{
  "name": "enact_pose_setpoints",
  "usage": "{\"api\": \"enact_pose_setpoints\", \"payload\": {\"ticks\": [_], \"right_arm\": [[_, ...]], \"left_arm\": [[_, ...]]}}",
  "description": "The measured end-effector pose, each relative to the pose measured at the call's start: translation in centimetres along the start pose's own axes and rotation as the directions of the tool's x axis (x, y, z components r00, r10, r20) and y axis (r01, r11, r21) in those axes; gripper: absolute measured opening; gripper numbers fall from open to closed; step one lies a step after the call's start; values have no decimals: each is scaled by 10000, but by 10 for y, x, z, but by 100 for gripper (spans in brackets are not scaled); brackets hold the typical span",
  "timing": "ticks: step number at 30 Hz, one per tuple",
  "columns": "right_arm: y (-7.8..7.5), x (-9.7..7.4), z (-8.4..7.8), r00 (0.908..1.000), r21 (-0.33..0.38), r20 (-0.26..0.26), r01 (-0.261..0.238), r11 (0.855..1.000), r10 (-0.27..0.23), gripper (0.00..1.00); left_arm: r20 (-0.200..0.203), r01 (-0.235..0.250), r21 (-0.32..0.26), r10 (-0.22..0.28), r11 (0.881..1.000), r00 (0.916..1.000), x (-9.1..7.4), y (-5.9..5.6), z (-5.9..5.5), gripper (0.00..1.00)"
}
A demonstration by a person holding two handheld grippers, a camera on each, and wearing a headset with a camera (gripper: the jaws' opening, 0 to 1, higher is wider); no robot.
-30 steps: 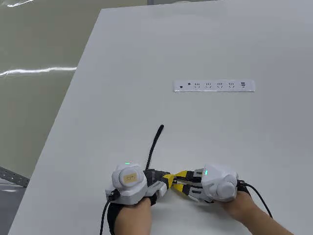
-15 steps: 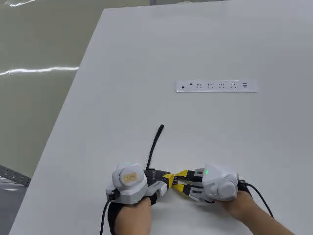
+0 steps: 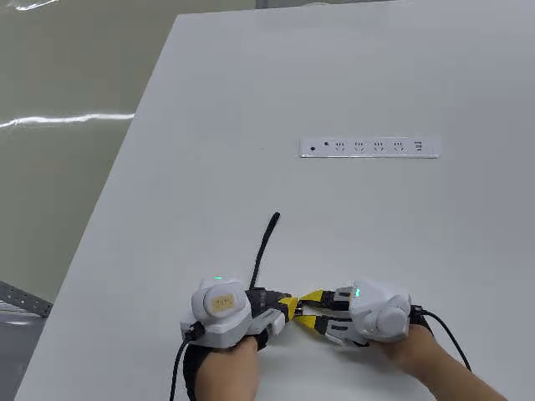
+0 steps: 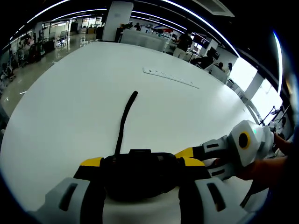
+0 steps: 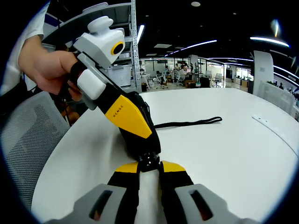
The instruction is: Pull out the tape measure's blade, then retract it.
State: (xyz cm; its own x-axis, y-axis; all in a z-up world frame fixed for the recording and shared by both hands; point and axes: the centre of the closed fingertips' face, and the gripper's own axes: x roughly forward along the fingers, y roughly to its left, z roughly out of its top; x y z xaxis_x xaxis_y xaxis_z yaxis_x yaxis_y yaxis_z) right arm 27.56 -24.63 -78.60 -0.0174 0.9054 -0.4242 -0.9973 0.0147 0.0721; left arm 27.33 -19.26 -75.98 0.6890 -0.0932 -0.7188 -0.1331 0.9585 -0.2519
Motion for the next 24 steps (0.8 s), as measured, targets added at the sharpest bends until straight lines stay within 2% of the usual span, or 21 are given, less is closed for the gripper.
{"api": "enact_pose_setpoints", "payload": {"ticks": [8, 24], "right_arm": [[-1, -2, -1, 10000, 83, 66, -47, 10000, 47, 15], [4, 1, 0, 9998, -652, -127, -171, 9977, 163, 11]], "left_arm": [[-27, 18, 1, -18, 10000, 10000, 0, 0, 0, 61], [-7, 14, 40, -14, 10000, 10000, 0, 1, 0, 60]]}}
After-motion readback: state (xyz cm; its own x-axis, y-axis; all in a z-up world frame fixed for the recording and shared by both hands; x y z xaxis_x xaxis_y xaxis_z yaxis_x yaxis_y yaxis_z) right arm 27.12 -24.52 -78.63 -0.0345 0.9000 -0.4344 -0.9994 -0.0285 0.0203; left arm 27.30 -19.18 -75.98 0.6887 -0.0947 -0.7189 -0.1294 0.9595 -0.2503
